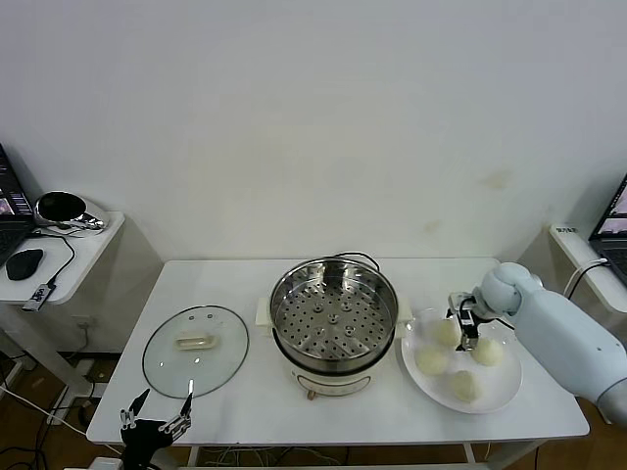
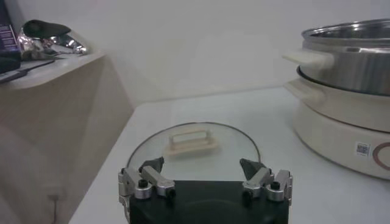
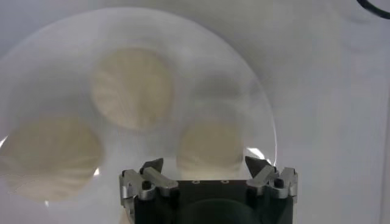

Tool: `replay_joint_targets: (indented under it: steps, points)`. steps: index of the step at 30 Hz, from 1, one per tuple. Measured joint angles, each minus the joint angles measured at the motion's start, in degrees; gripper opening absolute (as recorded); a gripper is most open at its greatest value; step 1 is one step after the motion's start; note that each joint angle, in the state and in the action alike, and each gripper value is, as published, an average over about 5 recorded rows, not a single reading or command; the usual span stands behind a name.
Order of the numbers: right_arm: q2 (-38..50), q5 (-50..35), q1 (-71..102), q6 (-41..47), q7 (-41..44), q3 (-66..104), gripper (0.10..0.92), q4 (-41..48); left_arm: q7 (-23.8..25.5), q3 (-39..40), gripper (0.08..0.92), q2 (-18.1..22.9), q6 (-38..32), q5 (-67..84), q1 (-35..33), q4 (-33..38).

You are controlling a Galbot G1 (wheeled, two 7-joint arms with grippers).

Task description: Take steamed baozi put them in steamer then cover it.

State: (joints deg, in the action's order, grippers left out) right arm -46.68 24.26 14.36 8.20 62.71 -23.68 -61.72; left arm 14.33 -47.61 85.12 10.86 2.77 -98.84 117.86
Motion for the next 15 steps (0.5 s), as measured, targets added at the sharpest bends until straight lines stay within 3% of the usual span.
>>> replay_joint_targets:
  steps: [6,15]
  points:
    - [-0.1,-0.7,-0.1,0.0,-0.4,0.0,0.623,0.3,0.0,0.0,0.823,0.0,0.0,0.0,-0.1,-0.2]
    - [1.2,-3.2,-1.1,0.8,-0.4,-0.3,0.594,-1.0,0.0,0.5,0.823,0.2,-0.1,-0.3,-0.2,-0.1]
